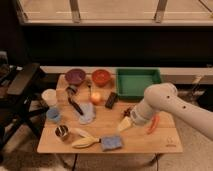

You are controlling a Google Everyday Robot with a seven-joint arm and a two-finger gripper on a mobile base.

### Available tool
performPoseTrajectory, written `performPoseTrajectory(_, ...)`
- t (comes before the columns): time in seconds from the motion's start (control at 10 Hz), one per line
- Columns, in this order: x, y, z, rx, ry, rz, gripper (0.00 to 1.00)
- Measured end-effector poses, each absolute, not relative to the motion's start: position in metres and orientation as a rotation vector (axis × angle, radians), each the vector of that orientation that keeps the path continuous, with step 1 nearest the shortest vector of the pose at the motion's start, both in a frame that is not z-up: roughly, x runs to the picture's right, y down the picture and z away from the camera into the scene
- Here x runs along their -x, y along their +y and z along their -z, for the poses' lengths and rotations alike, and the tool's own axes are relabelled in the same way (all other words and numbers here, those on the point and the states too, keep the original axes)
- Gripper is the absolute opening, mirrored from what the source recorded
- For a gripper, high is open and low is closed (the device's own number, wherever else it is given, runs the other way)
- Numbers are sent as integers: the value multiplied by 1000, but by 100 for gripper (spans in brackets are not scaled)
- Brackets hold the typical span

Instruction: Place sponge in table surface

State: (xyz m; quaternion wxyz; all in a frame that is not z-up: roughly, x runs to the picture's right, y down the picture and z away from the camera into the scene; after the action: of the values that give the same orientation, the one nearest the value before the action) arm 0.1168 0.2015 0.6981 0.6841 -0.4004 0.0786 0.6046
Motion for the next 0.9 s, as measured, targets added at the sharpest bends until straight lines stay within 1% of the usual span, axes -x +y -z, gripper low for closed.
performPoseTrajectory(0.4,-98,232,-725,889,206,-1429,74)
performPoseTrajectory(0.7,-83,250,-750,856,271,-1439,74)
performPoseTrajectory(0.9,-80,261,-764,863,315,-1439,74)
